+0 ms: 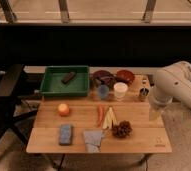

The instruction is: Place sponge in tray

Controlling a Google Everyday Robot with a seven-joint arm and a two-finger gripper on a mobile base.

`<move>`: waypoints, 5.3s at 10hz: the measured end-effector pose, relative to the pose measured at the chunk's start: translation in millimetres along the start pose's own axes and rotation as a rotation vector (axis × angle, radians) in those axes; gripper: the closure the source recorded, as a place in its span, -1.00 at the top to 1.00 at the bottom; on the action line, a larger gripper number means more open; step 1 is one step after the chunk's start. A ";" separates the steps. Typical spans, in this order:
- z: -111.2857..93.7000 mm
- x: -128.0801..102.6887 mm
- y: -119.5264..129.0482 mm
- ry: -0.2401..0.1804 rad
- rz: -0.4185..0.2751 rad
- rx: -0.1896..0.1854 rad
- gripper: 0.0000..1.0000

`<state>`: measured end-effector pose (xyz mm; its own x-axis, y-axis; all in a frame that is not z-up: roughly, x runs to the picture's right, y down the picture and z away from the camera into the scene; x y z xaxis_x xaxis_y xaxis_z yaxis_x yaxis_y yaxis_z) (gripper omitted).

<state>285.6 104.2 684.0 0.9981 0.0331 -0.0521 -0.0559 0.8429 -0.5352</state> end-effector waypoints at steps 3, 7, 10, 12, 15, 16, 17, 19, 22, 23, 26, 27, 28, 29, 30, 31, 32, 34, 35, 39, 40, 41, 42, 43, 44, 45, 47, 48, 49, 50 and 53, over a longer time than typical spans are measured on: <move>0.0 0.0 0.0 0.000 0.000 0.000 0.30; 0.0 0.0 0.0 0.000 0.000 0.000 0.30; 0.0 0.0 0.0 0.000 0.000 0.000 0.30; 0.0 0.0 0.0 0.000 0.000 0.000 0.30; 0.0 0.0 0.0 0.000 0.000 0.000 0.30; 0.0 0.0 0.0 0.000 0.000 0.000 0.30; 0.0 0.0 0.0 0.000 0.000 0.000 0.30; 0.0 0.0 0.0 0.000 0.000 0.000 0.30; -6.9 -1.6 -6.8 -0.020 -0.037 0.042 0.30; -13.3 -5.4 -11.2 -0.065 -0.096 0.071 0.30; -23.8 -45.1 -13.9 -0.305 -0.374 0.141 0.30; -22.4 -66.8 -12.6 -0.380 -0.483 0.145 0.30; -21.8 -87.8 -9.3 -0.418 -0.589 0.146 0.30; -22.6 -106.3 -6.6 -0.440 -0.680 0.148 0.30; -22.8 -116.1 -4.0 -0.453 -0.733 0.149 0.30; -23.2 -124.3 -1.5 -0.465 -0.780 0.150 0.30; -23.3 -126.5 -1.0 -0.467 -0.790 0.150 0.30; -22.8 -119.2 -0.3 -0.444 -0.783 0.146 0.30; -19.0 -116.9 1.1 -0.422 -0.800 0.146 0.30; -0.4 -156.6 2.6 -0.399 -0.829 0.210 0.30; 7.6 -175.3 1.2 -0.417 -0.838 0.227 0.30; 13.9 -187.5 -1.7 -0.437 -0.844 0.241 0.30; 20.7 -194.9 -3.8 -0.457 -0.847 0.248 0.30; 27.9 -204.9 -5.6 -0.478 -0.857 0.252 0.30; 36.1 -216.5 -7.5 -0.503 -0.867 0.253 0.30; 47.3 -229.6 -9.1 -0.536 -0.875 0.252 0.30; 59.3 -248.1 -15.8 -0.586 -0.887 0.262 0.30; 62.9 -258.5 -19.1 -0.608 -0.896 0.266 0.30; 65.8 -270.7 -21.0 -0.631 -0.905 0.263 0.30; 67.6 -281.0 -20.7 -0.648 -0.916 0.254 0.30; 67.9 -280.2 -20.5 -0.650 -0.915 0.252 0.30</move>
<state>8.9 114.1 766.8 0.4914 -0.4377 0.7529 0.6302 0.7754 0.0394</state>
